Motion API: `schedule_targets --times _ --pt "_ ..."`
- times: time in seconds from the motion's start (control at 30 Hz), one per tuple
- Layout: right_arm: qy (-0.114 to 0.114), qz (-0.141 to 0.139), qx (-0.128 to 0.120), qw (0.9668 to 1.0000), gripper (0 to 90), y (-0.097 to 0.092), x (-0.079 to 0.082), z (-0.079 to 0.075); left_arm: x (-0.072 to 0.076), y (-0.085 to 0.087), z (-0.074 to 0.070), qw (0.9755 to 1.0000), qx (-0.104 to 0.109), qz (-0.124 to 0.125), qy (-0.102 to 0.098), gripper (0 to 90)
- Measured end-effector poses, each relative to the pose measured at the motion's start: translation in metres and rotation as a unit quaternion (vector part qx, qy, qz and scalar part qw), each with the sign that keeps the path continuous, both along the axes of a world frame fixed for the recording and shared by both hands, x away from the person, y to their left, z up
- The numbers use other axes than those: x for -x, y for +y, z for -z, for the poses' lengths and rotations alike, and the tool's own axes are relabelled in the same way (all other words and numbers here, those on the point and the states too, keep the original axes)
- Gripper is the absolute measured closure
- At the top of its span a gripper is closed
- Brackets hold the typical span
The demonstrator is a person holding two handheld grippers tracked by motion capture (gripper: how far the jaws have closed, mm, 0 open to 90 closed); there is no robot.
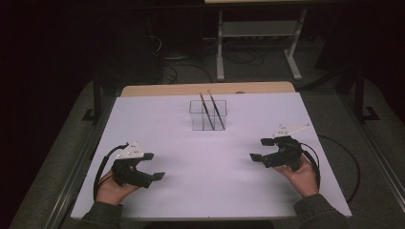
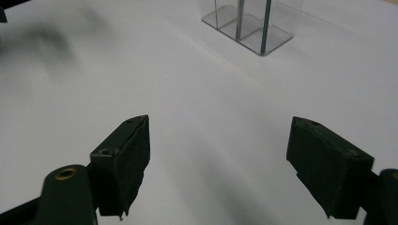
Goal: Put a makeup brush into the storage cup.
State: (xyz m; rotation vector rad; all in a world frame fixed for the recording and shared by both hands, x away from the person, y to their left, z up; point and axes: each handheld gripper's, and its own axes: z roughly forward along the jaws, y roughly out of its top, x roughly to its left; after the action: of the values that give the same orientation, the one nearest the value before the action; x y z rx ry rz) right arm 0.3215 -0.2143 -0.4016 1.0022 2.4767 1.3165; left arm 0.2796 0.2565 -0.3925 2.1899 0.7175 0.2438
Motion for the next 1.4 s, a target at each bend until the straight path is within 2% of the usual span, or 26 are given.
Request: schedule_targets --times 0.67,1.03,1.4 --pt "0.012 0.009 -0.008 0.9999 19.6 -0.009 0.015 0.011 0.000 0.000 0.002 1.0000 -0.004 0.005 0.004 18.1" --pt "0.011 0.010 -0.015 0.9998 19.5 -0.014 0.020 0.015 0.001 -0.002 0.005 0.9999 -0.004 0.005 0.009 18.3" --pt "0.007 0.010 -0.022 0.9997 18.8 -0.017 0.026 0.018 0.000 -0.004 0.008 0.9998 -0.012 0.014 0.009 18.3"
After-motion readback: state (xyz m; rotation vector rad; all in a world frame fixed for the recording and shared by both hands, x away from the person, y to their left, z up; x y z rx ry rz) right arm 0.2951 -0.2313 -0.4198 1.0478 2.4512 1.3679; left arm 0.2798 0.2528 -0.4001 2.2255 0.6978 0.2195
